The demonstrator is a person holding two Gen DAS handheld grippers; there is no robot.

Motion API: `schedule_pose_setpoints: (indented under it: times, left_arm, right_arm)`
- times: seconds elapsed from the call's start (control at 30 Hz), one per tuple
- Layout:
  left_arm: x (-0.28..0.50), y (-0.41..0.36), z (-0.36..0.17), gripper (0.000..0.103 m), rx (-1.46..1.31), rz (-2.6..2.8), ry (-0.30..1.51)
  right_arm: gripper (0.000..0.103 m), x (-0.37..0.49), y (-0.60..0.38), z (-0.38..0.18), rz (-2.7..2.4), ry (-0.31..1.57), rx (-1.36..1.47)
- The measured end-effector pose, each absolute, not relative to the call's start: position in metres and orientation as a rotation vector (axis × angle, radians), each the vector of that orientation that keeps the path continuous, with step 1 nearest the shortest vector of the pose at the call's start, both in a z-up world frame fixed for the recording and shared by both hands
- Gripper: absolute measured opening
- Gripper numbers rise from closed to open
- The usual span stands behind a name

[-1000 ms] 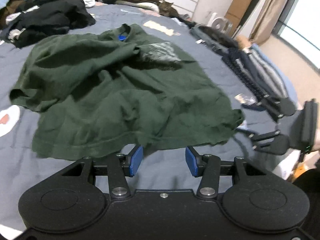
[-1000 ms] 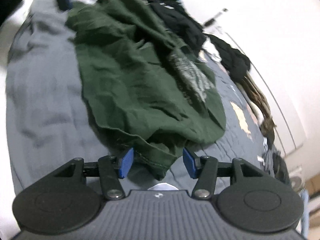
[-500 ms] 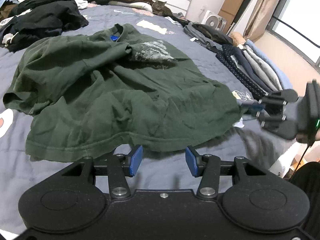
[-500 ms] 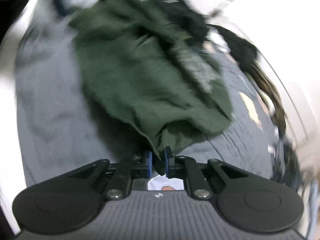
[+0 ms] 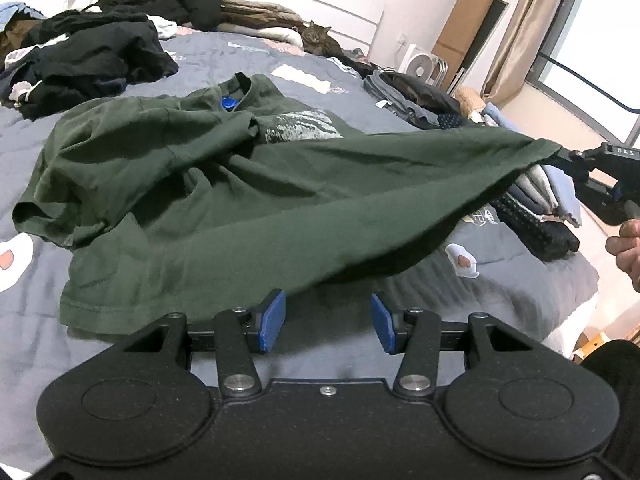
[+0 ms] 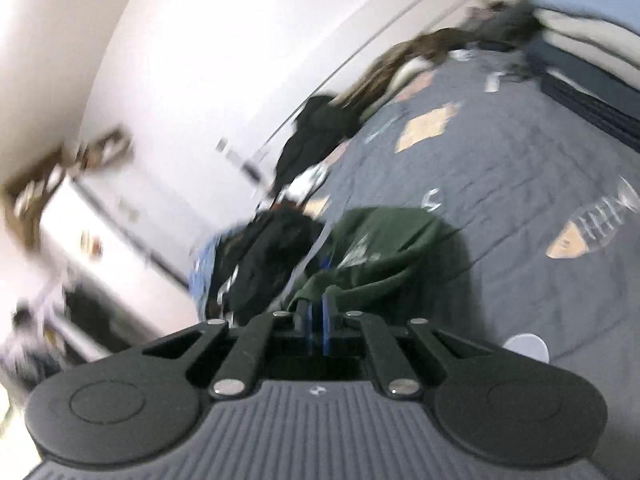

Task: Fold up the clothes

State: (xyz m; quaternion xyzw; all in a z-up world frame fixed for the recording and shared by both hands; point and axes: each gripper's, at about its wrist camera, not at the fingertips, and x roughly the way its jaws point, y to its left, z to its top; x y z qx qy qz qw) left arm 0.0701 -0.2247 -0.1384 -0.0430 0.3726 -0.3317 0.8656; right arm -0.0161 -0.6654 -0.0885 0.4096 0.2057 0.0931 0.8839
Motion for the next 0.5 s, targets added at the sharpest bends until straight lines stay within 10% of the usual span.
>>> schedule_pose_setpoints:
  times: [0.4, 0.5]
  left_arm:
    - [0.070, -0.223, -0.136, 0.056, -0.062, -0.697, 0.760]
    - [0.070, -0.222, -0.135, 0.056, -0.059, -0.698, 0.753]
  right_arm:
    - [0.008, -0.007, -0.648, -0.115, -0.008, 0.840, 0.262]
    - [0.022, -0.011, -0.645, -0.104, 0.003, 0.808, 0.240]
